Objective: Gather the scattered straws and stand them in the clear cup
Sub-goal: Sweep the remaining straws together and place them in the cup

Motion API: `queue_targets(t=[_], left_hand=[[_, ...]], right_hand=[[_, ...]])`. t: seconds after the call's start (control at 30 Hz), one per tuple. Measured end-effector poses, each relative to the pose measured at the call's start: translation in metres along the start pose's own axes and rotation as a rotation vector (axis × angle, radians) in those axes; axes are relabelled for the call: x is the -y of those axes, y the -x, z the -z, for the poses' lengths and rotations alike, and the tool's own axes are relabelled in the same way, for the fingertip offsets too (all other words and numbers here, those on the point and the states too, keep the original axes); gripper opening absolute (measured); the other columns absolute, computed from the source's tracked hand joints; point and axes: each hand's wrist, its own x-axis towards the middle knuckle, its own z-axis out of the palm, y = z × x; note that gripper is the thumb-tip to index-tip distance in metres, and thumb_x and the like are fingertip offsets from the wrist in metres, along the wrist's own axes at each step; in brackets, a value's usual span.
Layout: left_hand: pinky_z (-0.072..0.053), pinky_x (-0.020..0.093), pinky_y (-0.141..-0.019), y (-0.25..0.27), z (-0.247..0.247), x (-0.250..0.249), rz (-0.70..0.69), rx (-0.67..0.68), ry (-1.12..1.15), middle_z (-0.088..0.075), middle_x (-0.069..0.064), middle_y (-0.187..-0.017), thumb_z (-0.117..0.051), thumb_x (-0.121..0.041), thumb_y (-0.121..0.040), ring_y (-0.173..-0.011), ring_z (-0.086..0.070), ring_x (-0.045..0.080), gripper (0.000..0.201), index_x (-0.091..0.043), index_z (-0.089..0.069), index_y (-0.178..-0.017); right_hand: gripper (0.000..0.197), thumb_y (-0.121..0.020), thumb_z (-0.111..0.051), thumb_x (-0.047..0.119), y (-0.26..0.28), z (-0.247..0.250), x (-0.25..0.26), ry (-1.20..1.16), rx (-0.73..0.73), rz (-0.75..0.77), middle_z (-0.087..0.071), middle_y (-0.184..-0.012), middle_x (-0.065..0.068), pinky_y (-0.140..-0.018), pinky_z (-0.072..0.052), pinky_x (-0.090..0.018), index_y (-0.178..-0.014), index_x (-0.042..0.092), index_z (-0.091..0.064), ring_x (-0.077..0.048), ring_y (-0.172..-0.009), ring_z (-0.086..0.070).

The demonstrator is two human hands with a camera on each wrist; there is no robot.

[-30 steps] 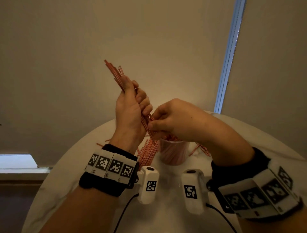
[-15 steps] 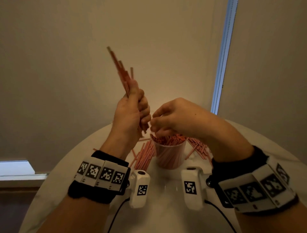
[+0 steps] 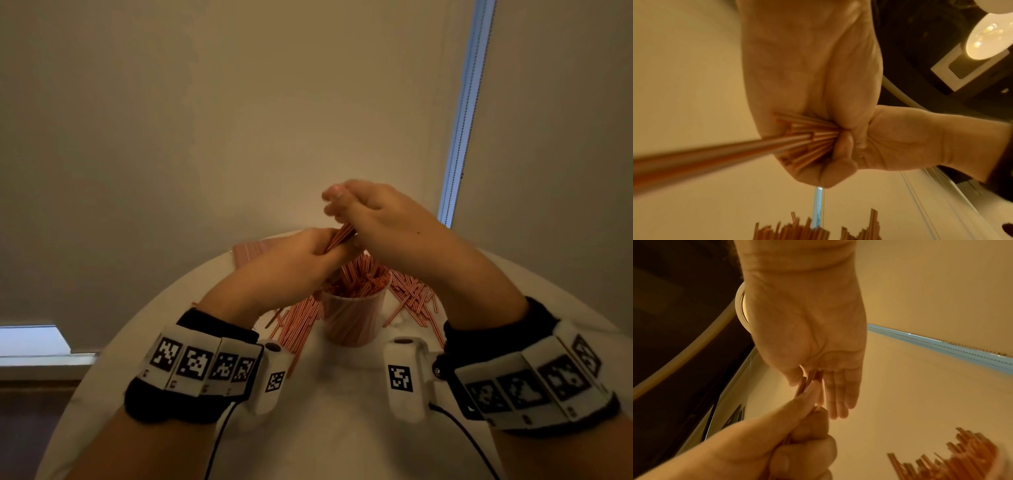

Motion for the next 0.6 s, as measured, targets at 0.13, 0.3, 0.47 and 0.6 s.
queue_targets(t=[0.13,0.3,0.47,0.6], left_hand=[[-0.041,0.033,-0.048,-0.003,0.003,0.002,-0.033,-0.114,-0.146,-0.057,-0.003,-0.058,-0.058,-0.039,-0.100,-0.050,-0.047,0.014,0.021,-0.032,-0.063,-0.081],[-0.045,0.021,-0.053,-0.003,0.009,0.008,0.008,-0.277,-0.257,-0.066,-0.005,-0.072,-0.067,-0.054,-0.081,-0.058,-0.060,0.002,0.033,-0.033,-0.058,-0.105],[-0.049,0.021,-0.051,-0.005,0.004,0.012,0.046,-0.200,-0.237,-0.070,-0.001,-0.073,-0.074,-0.033,-0.080,-0.058,-0.064,0.004,0.080,-0.026,-0.030,-0.147],[-0.048,0.014,-0.054,-0.005,0.006,0.012,0.029,-0.142,-0.168,-0.068,-0.017,-0.069,-0.081,-0.016,-0.080,-0.059,-0.064,-0.002,0.089,-0.026,-0.028,-0.151]], right_hand=[[0.049,-0.103,-0.032,0.055,0.001,-0.006,0.000,0.035,0.047,-0.008,-0.061,-0.132,0.003,-0.097,-0.044,-0.032,-0.140,0.028,-0.048,-0.013,-0.119,-0.056],[0.029,-0.103,-0.042,0.044,0.002,-0.010,0.000,0.261,0.052,-0.024,-0.063,-0.108,0.001,-0.081,-0.051,-0.034,-0.120,0.023,-0.053,-0.016,-0.096,-0.060],[0.020,-0.099,-0.045,0.031,0.002,-0.022,0.000,0.568,0.022,0.064,-0.060,-0.077,0.002,-0.062,-0.047,-0.032,-0.096,0.021,-0.062,-0.015,-0.069,-0.058],[0.035,-0.099,-0.042,0.037,-0.002,-0.026,-0.004,0.617,0.053,0.057,-0.055,-0.060,0.003,-0.053,-0.036,-0.029,-0.068,0.025,-0.054,-0.014,-0.057,-0.054]])
